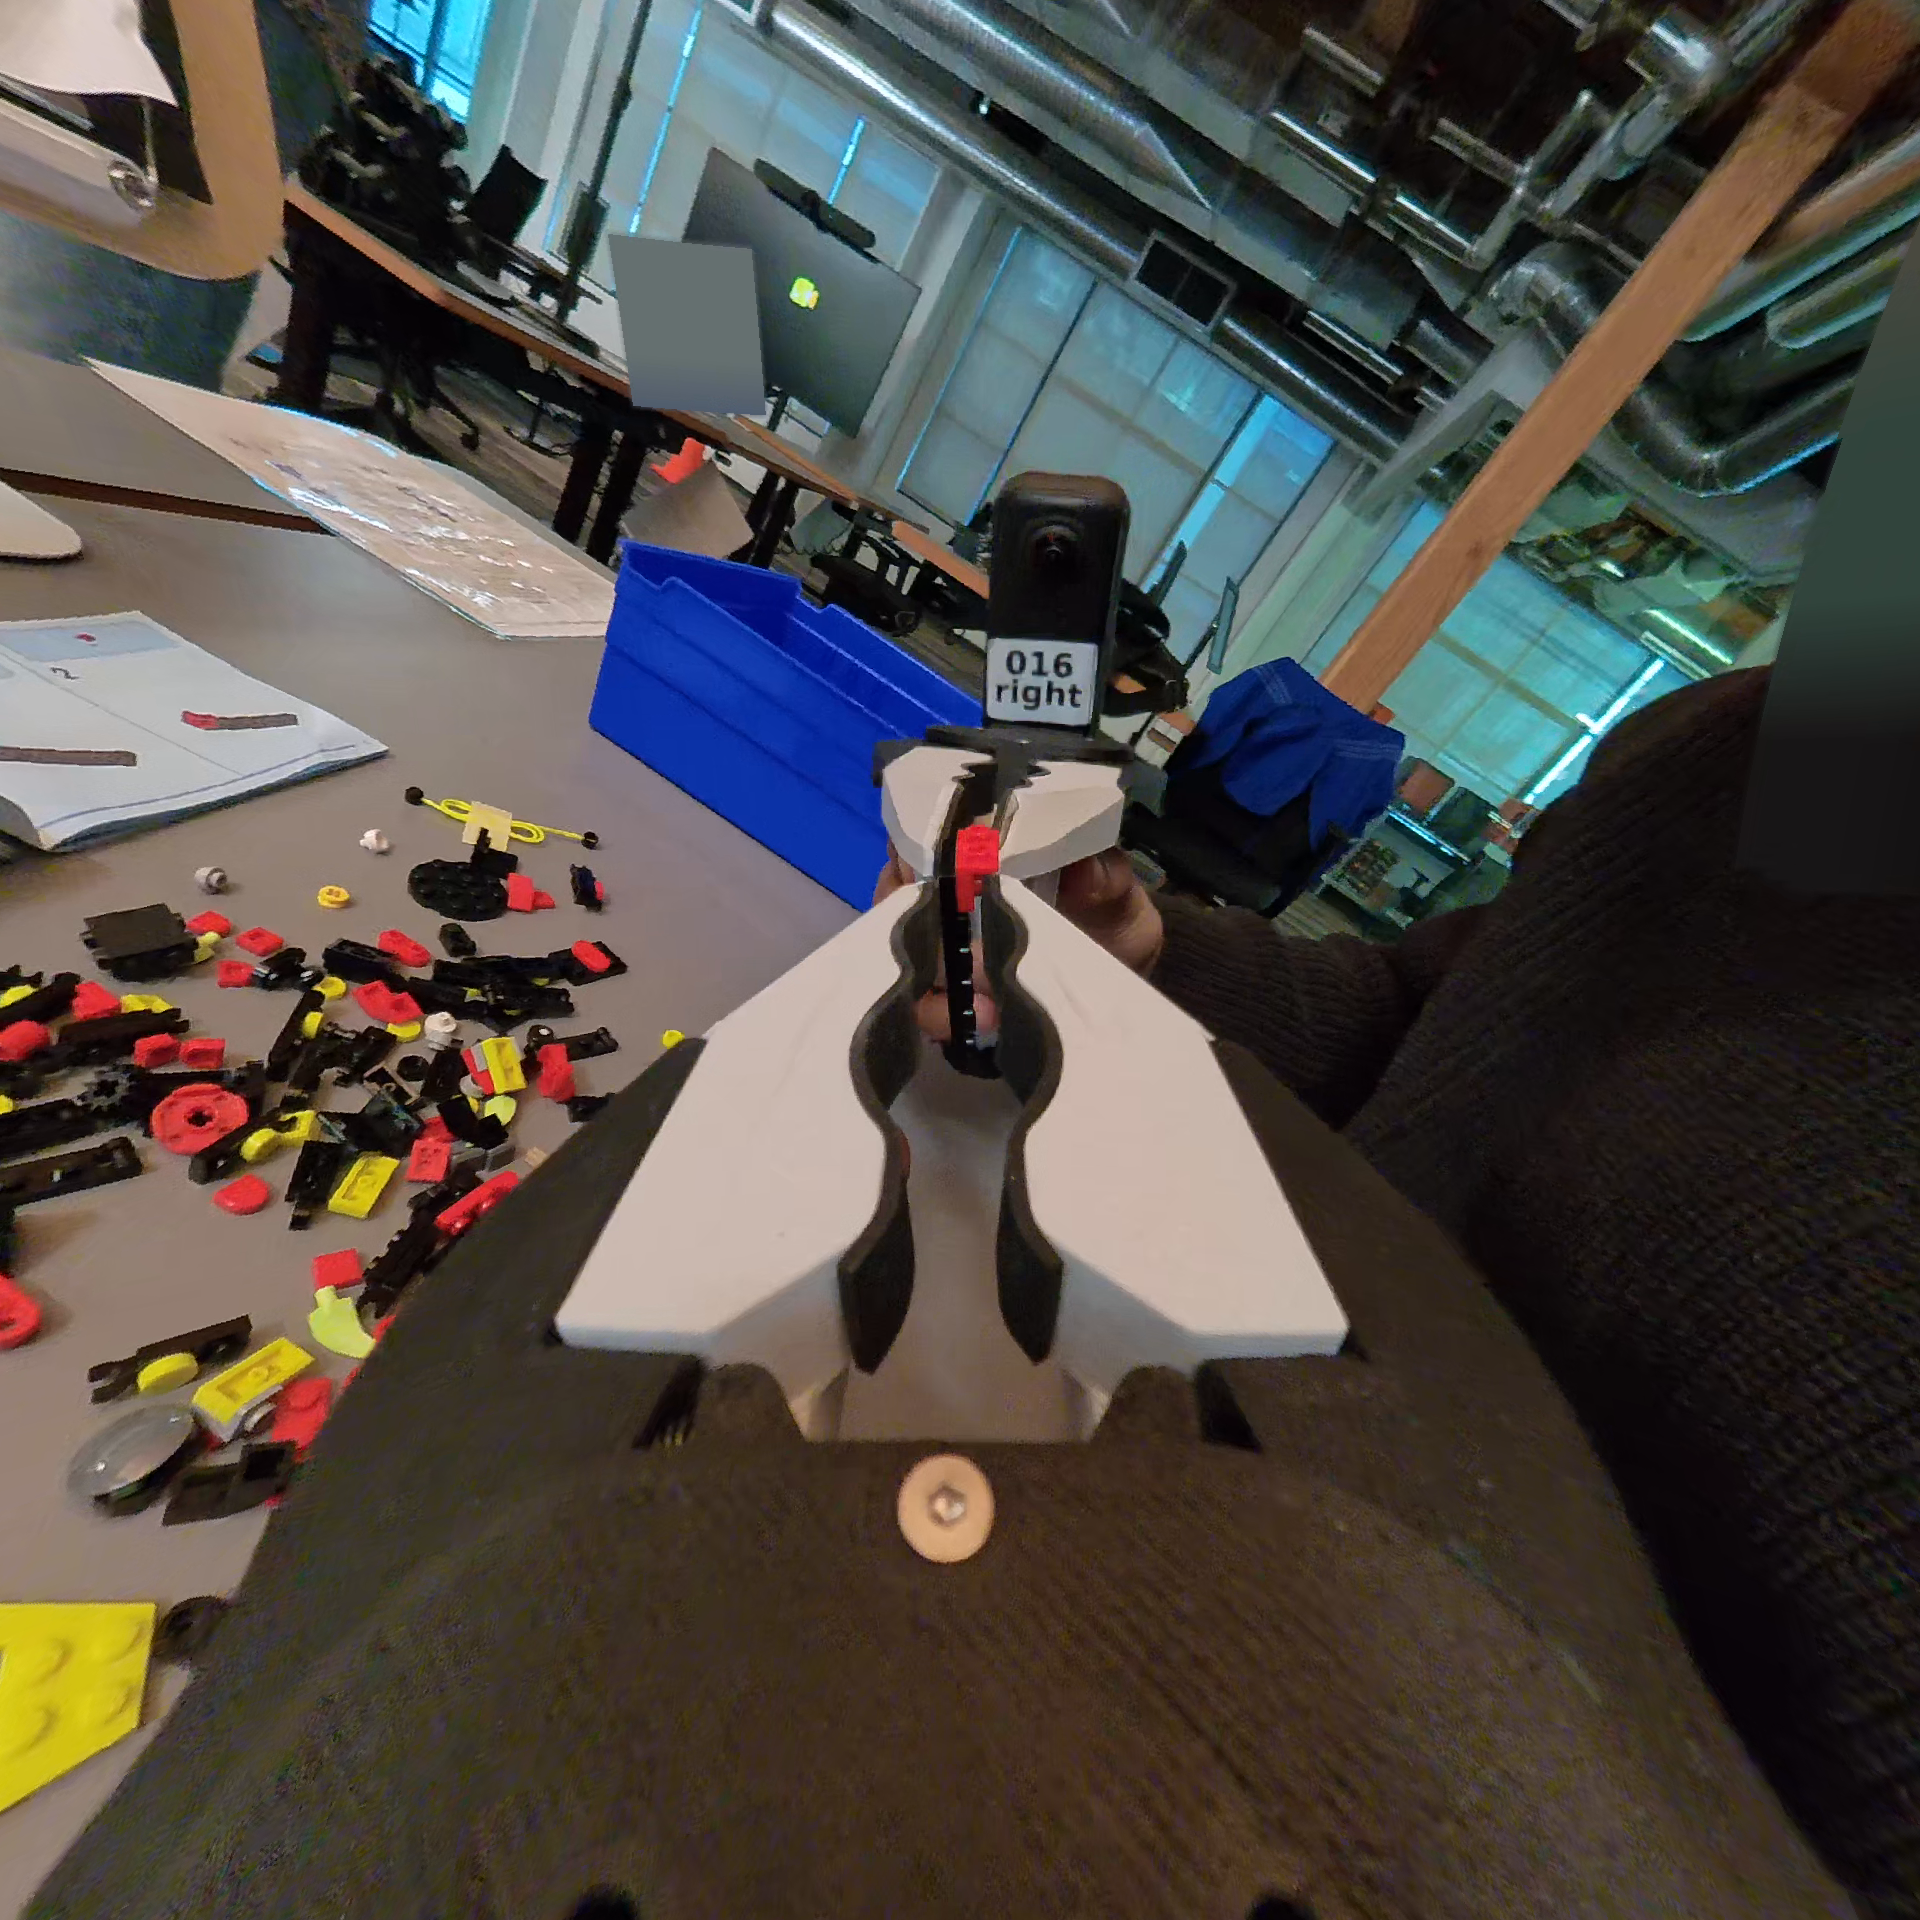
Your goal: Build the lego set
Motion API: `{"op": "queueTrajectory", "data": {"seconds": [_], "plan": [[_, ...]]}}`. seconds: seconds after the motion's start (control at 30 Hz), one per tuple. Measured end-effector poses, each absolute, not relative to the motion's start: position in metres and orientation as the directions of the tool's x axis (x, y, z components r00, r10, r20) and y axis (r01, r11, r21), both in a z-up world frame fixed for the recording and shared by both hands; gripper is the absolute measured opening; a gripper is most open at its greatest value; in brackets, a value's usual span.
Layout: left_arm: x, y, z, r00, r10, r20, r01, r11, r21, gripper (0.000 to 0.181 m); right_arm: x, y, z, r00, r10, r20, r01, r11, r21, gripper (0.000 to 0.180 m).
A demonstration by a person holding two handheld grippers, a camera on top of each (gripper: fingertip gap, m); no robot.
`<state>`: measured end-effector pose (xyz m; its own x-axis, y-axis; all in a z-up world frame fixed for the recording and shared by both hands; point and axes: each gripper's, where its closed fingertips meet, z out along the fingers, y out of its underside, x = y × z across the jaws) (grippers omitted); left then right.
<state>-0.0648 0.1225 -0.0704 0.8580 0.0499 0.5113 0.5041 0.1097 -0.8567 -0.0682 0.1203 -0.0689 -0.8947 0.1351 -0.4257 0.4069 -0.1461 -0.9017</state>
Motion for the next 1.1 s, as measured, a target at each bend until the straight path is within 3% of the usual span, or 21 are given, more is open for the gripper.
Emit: {"op": "queueTrajectory", "data": {"seconds": [0.13,0.3,0.77,1.1], "plan": [[-0.068,0.119,-0.071,0.855,0.07,0.514,0.505,0.121,-0.855,0.004,-0.071,0.118,-0.07,-0.916,0.195,-0.349,0.331,-0.12,-0.936,0.007],[-0.067,0.113,-0.072,0.856,0.095,0.509,0.496,0.128,-0.859,0.003,-0.074,0.113,-0.072,-0.908,0.155,-0.388,0.373,-0.119,-0.92,0.015],[-0.069,0.097,-0.075,0.844,0.161,0.513,0.492,0.151,-0.857,0.004,-0.073,0.095,-0.074,-0.921,0.074,-0.382,0.377,-0.075,-0.923,0.007],[-0.068,0.106,-0.076,0.85,0.13,0.51,0.496,0.129,-0.859,0.003,-0.072,0.105,-0.074,-0.919,0.117,-0.376,0.371,-0.064,-0.926,0.006]]}}
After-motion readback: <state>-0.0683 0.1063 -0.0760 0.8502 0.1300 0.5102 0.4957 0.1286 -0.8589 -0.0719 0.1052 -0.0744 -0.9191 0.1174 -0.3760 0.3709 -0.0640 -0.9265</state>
